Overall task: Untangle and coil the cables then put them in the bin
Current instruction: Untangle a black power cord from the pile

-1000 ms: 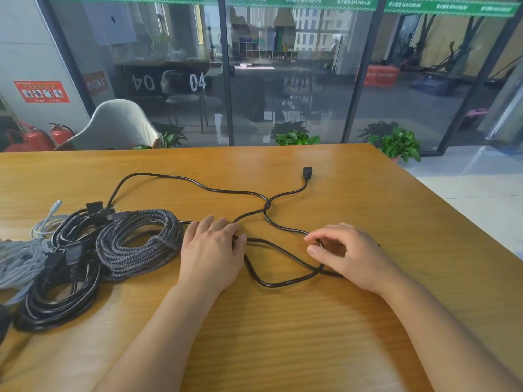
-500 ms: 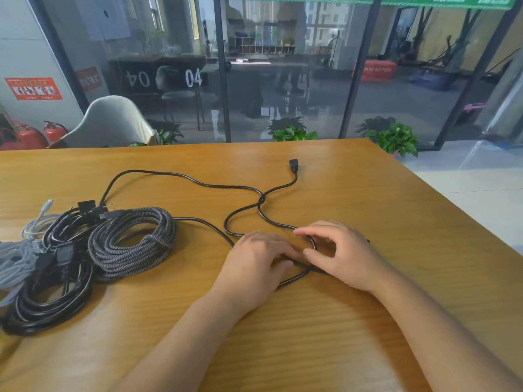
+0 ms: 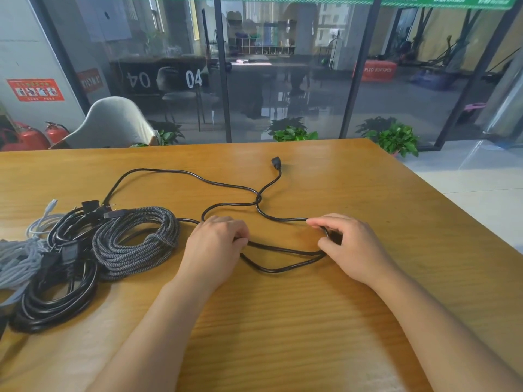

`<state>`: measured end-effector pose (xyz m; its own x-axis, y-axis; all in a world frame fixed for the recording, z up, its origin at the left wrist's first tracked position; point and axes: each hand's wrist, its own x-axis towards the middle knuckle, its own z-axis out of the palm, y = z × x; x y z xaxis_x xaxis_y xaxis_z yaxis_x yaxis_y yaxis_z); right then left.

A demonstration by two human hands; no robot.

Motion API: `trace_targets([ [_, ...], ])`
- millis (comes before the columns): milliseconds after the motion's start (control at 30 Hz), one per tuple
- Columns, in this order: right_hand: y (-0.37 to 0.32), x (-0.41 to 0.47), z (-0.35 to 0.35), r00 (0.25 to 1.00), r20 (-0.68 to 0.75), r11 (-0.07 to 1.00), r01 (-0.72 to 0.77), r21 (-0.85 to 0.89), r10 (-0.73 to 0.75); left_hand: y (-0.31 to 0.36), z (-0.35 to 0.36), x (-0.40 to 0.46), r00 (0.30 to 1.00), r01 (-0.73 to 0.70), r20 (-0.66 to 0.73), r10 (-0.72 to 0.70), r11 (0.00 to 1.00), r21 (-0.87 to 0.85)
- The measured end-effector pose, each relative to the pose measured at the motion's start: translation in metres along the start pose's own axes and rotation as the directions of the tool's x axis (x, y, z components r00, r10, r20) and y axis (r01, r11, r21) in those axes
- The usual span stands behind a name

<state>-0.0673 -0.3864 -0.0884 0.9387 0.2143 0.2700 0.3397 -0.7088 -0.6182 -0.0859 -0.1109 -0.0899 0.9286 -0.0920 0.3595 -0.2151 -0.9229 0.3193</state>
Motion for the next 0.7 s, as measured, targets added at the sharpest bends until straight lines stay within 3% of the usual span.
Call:
trace_targets([
  [100, 0.006, 0.002, -0.004, 0.993, -0.110, 0.999, -0.033, 0.036, 0.037, -0.009, -0.001, 0.001, 0.999, 0.048, -0.021, -0.048, 0.998, 0.029],
  [233, 0.012, 0.004, -0.003, 0.993, -0.108, 0.998, -0.039, 0.042, 0.043, -0.010, 0.000, 0.000, 0.997, 0.057, -0.046, -0.056, 0.998, 0.036],
  [367, 0.013, 0.004, -0.004, 0.996, -0.087, 0.993, -0.023, 0.114, 0.033, 0.008, 0.006, -0.004, 0.996, -0.073, -0.050, 0.071, 0.997, -0.026],
  [567, 0.010, 0.003, -0.004, 1.000, -0.009, 0.990, -0.014, 0.138, 0.016, 0.051, 0.018, -0.016, 0.934, -0.291, 0.164, 0.318, 0.942, -0.169],
  [700, 0.007, 0.002, -0.002, 1.000, -0.008, 0.998, -0.025, 0.065, 0.025, 0.046, 0.013, -0.015, 0.942, -0.249, 0.131, 0.310, 0.903, -0.351],
])
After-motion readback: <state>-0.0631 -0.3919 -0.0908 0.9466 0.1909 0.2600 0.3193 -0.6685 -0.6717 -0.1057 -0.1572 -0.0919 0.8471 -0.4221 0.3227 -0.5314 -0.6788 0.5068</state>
